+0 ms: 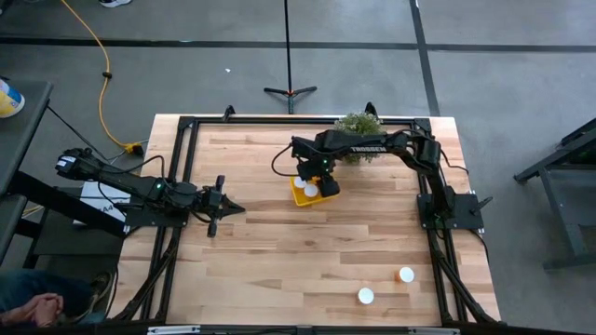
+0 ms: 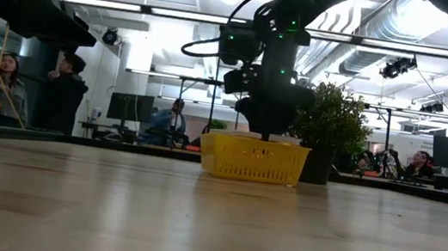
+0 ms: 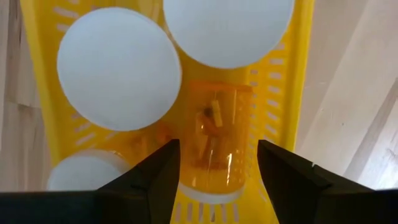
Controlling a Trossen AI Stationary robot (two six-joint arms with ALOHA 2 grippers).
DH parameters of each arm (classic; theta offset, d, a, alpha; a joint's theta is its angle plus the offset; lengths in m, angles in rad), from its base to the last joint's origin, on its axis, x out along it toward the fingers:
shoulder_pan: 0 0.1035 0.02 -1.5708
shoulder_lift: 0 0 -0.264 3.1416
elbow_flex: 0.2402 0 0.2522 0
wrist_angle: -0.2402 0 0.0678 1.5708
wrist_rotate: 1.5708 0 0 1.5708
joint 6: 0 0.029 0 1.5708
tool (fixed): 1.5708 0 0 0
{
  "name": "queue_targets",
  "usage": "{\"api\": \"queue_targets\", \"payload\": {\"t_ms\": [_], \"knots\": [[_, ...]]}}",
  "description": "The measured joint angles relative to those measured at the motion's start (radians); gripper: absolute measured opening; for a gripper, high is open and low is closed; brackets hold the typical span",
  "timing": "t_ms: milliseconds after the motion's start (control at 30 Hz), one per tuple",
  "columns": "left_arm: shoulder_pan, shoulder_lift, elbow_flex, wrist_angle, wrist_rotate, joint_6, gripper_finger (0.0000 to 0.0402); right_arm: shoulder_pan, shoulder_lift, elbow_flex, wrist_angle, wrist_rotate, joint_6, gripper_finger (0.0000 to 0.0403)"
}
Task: Pick and place pill bottles into a basket
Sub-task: Put the orange pill bottle into the yellow bin
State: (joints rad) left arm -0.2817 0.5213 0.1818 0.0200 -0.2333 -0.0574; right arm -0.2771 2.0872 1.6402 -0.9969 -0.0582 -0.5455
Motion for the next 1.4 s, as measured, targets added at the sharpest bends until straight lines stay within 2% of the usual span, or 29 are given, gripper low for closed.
{"api": "queue_targets", "payload": {"t_ms": [467,767,1167,1400], "knots": [[0.000,0.000,0.000,0.000,0.000,0.000,0.0047,0.001,0.000,0.000,0.037,-0.002,0.010,0.0204],[0.000,0.000,0.000,0.000,0.000,0.000,0.0047,0.002,0.000,0.000,0.037,0.021,0.074,0.0219],[0.000,0.000,0.000,0.000,0.000,0.003,0.0047,0.003,0.000,0.000,0.041,0.029,0.073,0.0214],[0.000,0.000,0.000,0.000,0.000,0.003,0.0047,0.003,0.000,0.000,0.064,-0.053,0.045,0.0212]]}}
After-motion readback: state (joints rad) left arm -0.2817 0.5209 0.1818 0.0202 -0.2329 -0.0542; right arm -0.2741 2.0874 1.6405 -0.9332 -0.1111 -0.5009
